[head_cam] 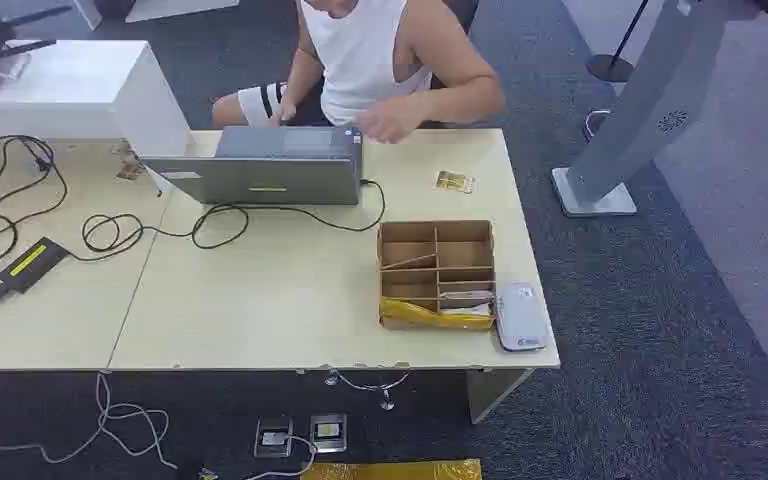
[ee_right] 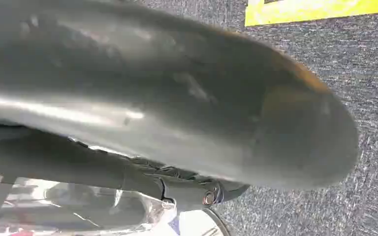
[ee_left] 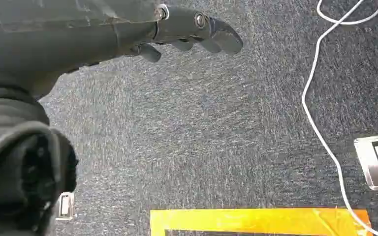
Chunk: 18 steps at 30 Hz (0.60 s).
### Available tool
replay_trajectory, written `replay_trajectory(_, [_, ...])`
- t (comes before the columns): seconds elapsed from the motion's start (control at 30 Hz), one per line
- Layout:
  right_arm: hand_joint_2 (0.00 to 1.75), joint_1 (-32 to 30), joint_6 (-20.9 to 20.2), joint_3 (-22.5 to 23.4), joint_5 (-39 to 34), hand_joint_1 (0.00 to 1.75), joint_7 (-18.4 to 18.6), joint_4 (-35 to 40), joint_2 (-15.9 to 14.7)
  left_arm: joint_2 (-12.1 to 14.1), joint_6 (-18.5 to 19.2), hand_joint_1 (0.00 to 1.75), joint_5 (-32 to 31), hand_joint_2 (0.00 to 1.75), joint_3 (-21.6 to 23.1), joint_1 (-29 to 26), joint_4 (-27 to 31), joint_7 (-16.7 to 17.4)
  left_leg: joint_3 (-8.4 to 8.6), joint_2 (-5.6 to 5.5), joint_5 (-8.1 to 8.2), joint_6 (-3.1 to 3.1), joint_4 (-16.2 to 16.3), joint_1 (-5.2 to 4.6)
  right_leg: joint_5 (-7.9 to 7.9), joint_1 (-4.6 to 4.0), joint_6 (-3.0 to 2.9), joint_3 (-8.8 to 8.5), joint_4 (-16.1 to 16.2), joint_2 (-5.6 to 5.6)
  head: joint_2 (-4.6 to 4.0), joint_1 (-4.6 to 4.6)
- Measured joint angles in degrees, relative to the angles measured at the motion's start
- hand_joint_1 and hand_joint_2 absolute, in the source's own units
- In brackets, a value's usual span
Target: Pass the card to the sensor for recognition and then transmit it.
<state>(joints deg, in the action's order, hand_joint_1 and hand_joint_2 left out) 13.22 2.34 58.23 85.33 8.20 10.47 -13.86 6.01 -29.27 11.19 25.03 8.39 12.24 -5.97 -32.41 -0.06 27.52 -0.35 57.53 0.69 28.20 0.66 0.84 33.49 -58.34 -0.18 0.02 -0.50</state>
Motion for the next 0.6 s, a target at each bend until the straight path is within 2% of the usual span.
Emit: replay_trajectory(0.6, [0.0, 0.5, -0.2, -0.9, -0.1, 0.0, 0.0, 0.0, 0.2, -0.2, -0.5, 0.0, 0.1, 0.0, 0.0, 0.0, 0.0, 0.0, 0.0, 0.0, 0.0, 0.0, 0.0, 0.0, 0.0, 0.0, 0.0, 0.0, 0.0, 0.0, 0.0, 0.0])
